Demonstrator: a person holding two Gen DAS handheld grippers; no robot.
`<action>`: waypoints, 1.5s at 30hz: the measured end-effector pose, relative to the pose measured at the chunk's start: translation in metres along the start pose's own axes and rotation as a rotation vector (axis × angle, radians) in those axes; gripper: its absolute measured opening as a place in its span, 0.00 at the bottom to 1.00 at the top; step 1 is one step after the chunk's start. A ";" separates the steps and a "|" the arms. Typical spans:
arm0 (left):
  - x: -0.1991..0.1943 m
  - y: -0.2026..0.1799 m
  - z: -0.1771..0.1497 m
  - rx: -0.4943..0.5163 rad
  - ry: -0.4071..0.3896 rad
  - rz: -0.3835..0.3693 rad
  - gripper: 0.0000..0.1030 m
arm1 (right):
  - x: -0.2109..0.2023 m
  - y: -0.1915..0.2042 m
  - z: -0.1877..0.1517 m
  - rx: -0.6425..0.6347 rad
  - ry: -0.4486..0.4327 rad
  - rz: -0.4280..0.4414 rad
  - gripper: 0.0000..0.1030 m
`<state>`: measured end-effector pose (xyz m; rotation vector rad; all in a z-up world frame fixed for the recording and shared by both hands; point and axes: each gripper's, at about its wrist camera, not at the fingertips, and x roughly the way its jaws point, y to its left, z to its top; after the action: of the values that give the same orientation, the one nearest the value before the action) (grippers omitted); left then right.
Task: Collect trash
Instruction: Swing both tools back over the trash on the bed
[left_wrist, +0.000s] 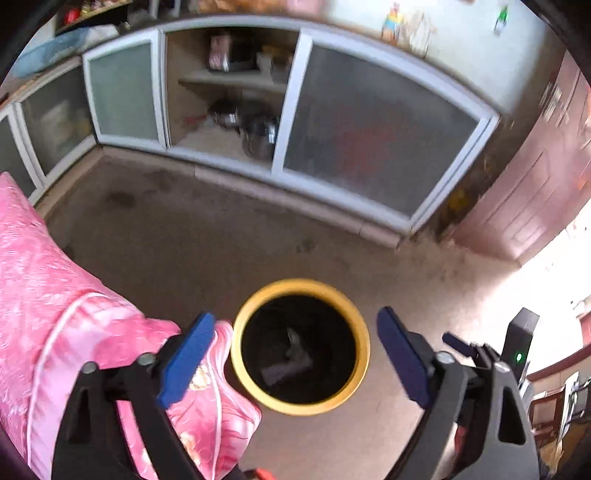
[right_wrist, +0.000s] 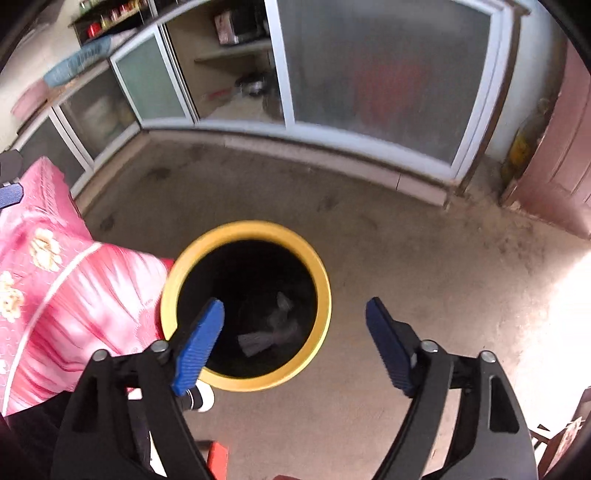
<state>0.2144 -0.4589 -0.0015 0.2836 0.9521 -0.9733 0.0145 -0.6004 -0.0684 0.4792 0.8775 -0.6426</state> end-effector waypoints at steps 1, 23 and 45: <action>-0.019 0.002 -0.003 -0.016 -0.052 -0.019 0.88 | -0.011 0.002 0.001 -0.007 -0.036 0.011 0.81; -0.352 0.215 -0.243 -0.427 -0.367 0.355 0.92 | -0.145 0.339 -0.038 -0.654 -0.233 0.720 0.92; -0.342 0.323 -0.305 -0.540 -0.192 0.454 0.92 | -0.119 0.474 -0.074 -0.936 -0.090 0.662 0.92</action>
<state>0.2311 0.1002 0.0296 -0.0525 0.8859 -0.3000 0.2438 -0.1781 0.0469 -0.1257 0.7737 0.3687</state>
